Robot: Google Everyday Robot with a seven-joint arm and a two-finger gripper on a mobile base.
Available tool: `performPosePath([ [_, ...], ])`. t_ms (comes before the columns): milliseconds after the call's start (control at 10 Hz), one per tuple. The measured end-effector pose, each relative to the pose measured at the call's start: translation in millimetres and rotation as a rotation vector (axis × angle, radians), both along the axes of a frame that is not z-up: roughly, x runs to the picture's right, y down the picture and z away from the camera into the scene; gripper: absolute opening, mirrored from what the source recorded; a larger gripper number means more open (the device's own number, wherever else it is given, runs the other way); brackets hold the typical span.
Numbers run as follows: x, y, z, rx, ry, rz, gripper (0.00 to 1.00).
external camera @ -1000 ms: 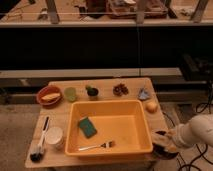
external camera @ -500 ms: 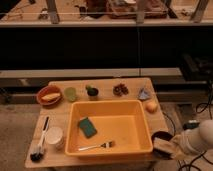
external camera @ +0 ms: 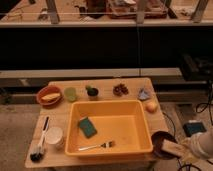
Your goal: Wipe purple bowl with eraser
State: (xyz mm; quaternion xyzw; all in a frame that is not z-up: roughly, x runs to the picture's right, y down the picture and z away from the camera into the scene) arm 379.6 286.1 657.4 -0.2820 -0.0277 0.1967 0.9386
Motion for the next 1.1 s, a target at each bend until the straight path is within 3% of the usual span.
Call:
performPosePath([
  [500,8,-26,22.7,0.026,0.037,0.058,0.0],
  [1100,-19,-35,53.7,0.02,0.023,0.053,0.0],
])
